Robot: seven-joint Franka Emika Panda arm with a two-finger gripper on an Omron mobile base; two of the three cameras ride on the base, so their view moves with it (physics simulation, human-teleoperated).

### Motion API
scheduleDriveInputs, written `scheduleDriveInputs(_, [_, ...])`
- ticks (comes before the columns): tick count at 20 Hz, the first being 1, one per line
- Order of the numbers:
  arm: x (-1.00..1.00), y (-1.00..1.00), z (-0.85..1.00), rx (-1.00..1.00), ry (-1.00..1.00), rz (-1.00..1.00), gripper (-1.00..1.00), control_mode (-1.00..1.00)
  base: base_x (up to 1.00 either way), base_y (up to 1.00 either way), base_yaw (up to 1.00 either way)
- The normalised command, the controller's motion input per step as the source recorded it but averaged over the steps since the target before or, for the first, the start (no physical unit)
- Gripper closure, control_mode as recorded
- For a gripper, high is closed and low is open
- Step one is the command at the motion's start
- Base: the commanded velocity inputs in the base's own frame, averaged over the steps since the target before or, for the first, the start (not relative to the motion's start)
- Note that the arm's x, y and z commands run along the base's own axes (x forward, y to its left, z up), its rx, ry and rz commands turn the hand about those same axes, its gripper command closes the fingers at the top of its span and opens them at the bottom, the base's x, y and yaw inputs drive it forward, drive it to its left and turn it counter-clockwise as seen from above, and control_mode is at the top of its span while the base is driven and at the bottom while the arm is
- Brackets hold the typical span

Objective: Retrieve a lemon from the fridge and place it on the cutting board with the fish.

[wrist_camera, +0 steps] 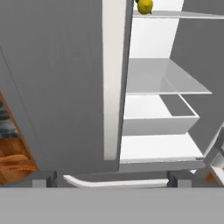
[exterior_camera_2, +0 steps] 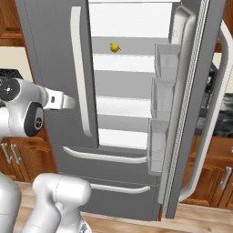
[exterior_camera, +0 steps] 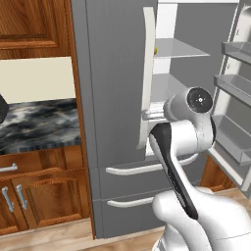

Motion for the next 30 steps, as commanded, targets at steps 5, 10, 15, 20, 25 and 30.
scheduleDriveInputs(5, [0.44,-0.22,0.0,0.01,0.0,0.04,-1.0,-1.0,0.0,0.0,0.0])
scheduleDriveInputs(10, [0.38,-0.02,0.19,0.0,0.07,0.0,-1.0,-1.0,0.0,0.0,0.0])
scheduleDriveInputs(15, [0.31,0.09,0.08,0.0,0.04,0.0,-1.0,-1.0,0.0,0.0,0.0])
scheduleDriveInputs(20, [0.43,0.03,0.04,-0.01,0.01,0.0,-1.0,-1.0,0.0,0.0,0.0])
scheduleDriveInputs(25, [0.38,0.01,0.0,-0.01,-0.05,0.0,-1.0,-1.0,0.0,0.0,0.0])
scheduleDriveInputs(30, [0.37,0.02,0.0,0.0,-0.02,0.0,-1.0,-1.0,0.0,0.0,0.0])
